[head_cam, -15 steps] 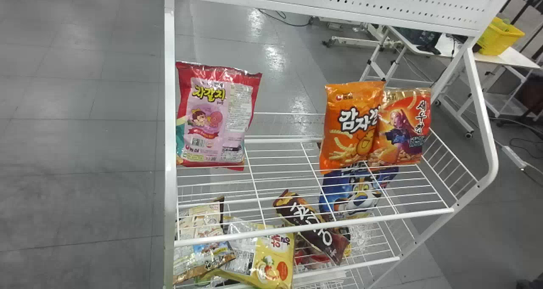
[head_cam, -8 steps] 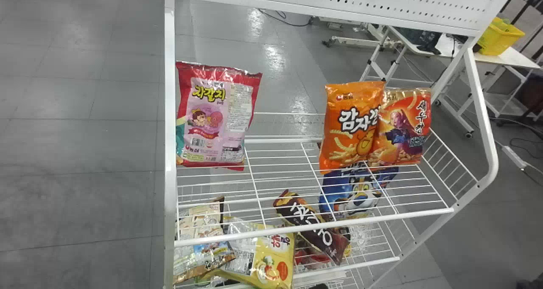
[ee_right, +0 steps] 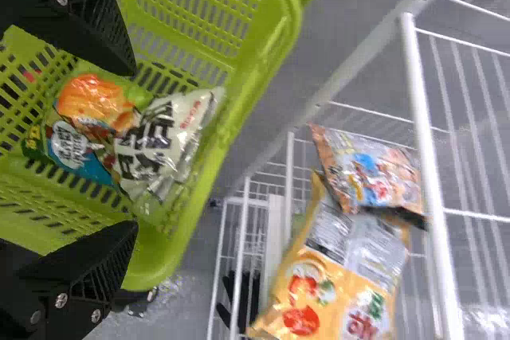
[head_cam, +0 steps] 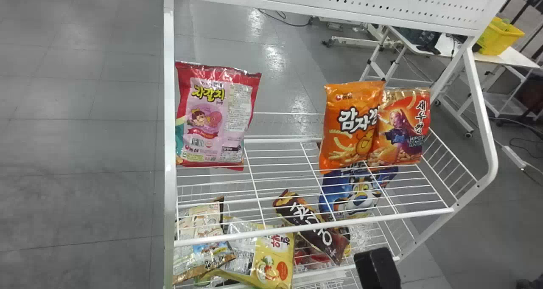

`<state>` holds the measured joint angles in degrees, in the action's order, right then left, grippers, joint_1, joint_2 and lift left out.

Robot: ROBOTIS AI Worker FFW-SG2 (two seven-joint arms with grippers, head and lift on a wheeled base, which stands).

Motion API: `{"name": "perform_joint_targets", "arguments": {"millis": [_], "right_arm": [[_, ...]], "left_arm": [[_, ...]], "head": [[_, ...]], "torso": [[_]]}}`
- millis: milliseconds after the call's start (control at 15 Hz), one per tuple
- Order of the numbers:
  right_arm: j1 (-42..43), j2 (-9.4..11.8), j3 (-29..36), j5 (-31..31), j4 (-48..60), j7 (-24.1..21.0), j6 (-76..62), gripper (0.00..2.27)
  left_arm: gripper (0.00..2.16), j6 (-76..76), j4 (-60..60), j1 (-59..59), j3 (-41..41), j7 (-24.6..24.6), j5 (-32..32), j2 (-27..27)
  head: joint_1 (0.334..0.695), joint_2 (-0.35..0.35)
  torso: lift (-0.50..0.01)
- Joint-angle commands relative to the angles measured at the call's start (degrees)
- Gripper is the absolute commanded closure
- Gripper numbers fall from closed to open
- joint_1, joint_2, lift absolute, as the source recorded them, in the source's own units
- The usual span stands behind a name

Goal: Hold basket handle with left hand then pick Gkobukchip with right hand and place into basket

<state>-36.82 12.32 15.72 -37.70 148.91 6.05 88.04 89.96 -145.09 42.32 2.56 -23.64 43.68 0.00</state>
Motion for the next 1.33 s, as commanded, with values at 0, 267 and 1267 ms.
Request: {"name": "perform_joint_targets", "arguments": {"millis": [0, 267, 1267], "right_arm": [[1.2, -0.3, 1.5, 0.8, -0.6, 0.2, -10.4, 0.15], [3.5, -1.4, 3.5, 3.1, -0.9, 1.4, -20.8, 0.15], [-8.8, -4.3, -2.9, 17.0, -13.9, 11.8, -77.2, 0.18]], "left_arm": [[2.11, 0.1, 0.0, 0.1, -0.1, 0.3, 0.0, -0.1], [2.11, 0.1, 0.1, -0.1, -1.4, 1.2, -0.3, -0.1], [2.11, 0.1, 2.7, -0.7, -1.3, 0.1, -0.4, -0.1]], "head": [[0.695, -0.35], [0.695, -0.35], [0.695, -0.35]], "torso": [[-0.032], [-0.032], [-0.032]]}}
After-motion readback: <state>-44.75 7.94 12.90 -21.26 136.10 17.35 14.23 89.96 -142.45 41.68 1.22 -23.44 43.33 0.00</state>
